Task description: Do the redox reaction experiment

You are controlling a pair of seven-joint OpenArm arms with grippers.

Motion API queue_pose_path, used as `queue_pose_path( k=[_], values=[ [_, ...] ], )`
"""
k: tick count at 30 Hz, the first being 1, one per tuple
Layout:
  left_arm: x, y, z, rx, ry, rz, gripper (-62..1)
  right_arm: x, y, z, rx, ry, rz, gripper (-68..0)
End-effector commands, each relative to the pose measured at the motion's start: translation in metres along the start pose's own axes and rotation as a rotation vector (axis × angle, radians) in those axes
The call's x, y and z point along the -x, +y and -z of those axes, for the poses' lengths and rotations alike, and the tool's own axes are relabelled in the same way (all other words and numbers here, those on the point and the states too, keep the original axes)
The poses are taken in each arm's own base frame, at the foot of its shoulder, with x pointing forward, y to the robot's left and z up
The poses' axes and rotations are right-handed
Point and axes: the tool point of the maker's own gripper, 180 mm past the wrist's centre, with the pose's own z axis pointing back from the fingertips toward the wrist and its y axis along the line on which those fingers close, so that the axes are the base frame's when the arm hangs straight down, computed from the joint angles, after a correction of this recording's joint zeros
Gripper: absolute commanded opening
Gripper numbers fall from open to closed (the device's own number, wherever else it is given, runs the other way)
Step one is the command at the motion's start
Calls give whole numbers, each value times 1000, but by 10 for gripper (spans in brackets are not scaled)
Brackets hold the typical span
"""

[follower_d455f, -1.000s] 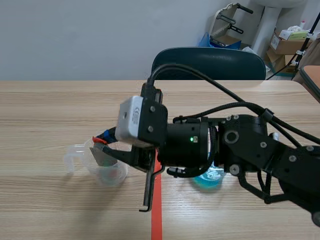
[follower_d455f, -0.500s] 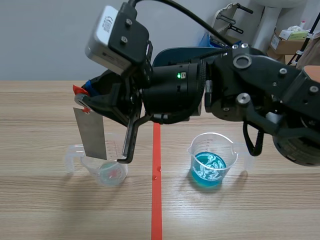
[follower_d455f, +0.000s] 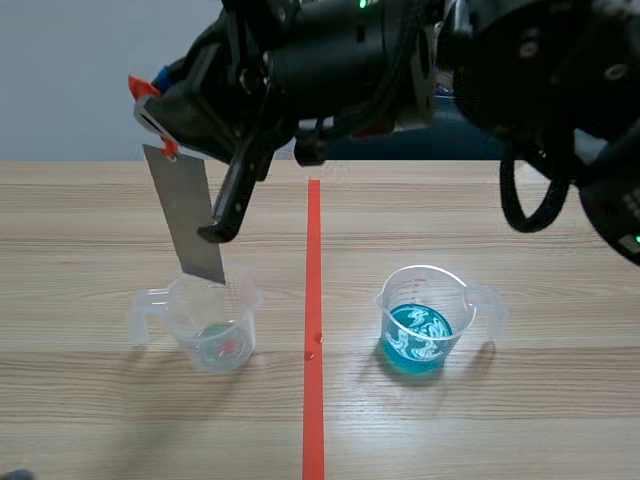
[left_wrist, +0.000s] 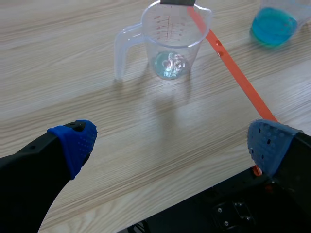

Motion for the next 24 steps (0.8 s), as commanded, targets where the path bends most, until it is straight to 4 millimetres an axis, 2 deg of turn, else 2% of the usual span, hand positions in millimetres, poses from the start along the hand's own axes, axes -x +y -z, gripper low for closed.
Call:
queue_pose_path(
  k=[1, 7, 24],
  values=[
    [-12, -2, 3, 6, -44, -3, 14, -15, -11, -4, 35, -29, -21, -667],
    [-13, -2, 3, 5, -49, -1, 14, -25, -14, -7, 30, -15, 1, -667],
    [-7, -1, 3, 4, -18, -1, 14, -19, -17, -7, 37, 25, -4, -667]
  ],
)
